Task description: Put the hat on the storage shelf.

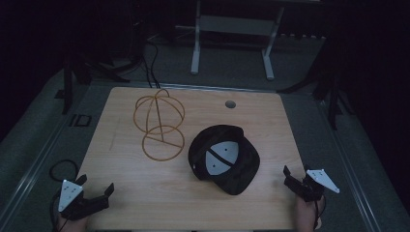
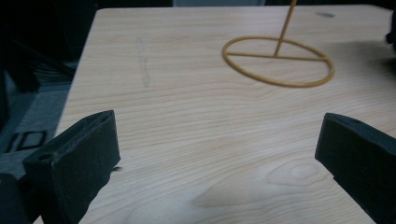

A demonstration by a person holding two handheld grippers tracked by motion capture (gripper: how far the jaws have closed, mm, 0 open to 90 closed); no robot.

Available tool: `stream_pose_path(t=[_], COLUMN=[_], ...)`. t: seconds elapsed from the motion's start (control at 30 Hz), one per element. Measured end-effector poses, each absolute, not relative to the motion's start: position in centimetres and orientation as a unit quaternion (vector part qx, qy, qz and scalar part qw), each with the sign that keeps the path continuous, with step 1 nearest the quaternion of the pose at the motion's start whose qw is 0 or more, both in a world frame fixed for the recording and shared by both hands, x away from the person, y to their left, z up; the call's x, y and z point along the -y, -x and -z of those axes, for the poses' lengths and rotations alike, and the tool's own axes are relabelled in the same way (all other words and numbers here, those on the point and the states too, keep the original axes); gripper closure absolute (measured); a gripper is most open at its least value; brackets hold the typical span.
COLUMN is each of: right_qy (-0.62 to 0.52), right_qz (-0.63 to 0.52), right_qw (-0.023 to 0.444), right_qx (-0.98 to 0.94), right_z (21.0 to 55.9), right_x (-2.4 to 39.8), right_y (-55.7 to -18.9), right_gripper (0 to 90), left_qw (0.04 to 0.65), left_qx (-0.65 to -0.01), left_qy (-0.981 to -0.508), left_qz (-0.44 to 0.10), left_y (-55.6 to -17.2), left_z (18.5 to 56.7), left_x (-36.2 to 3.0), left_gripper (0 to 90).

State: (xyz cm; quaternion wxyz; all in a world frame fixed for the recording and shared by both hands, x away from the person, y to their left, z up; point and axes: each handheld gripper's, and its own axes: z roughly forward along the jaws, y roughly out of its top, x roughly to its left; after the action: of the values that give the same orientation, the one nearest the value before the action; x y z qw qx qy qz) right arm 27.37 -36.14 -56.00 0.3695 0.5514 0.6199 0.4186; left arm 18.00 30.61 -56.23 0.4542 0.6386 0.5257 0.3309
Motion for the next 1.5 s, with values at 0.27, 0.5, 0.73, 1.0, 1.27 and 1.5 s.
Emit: stream_pose_path(t=[0.27,0.5,0.73,1.0,1.27,1.5], right_qy=[-0.540,-0.515,-0.484,-0.425,-0.350,-0.319], right_qz=[-0.413,-0.432,-0.448,-0.465,-0.434,-0.437], right_qw=[0.352,0.319,0.283,0.233,0.251,0.237], right_qx=[-0.644,-0.669,-0.696,-0.740,-0.792,-0.807], right_z=[55.5,53.3,50.1,47.2,45.6,44.8], right_x=[35.7,35.6,34.5,32.0,27.8,24.8], right_y=[-27.8,-28.6,-29.3,-31.4,-33.3,-35.3], right_gripper=[17.7,17.7,13.1,15.7,29.6,35.7], left_qw=[0.455,0.447,0.471,0.467,0.465,0.460], left_qx=[-0.527,-0.510,-0.504,-0.513,-0.500,-0.491], left_qy=[-0.637,-0.646,-0.642,-0.652,-0.665,-0.676], left_qz=[-0.331,-0.351,-0.335,-0.307,-0.301,-0.300], left_y=[-18.1,-18.0,-17.9,-17.8,-17.5,-17.3], left_z=[56.1,56.1,55.8,55.7,55.2,55.1], left_x=[-30.5,-30.0,-29.6,-29.2,-28.4,-27.5], left_gripper=[0.2,0.3,1.3,1.3,1.3,1.3])
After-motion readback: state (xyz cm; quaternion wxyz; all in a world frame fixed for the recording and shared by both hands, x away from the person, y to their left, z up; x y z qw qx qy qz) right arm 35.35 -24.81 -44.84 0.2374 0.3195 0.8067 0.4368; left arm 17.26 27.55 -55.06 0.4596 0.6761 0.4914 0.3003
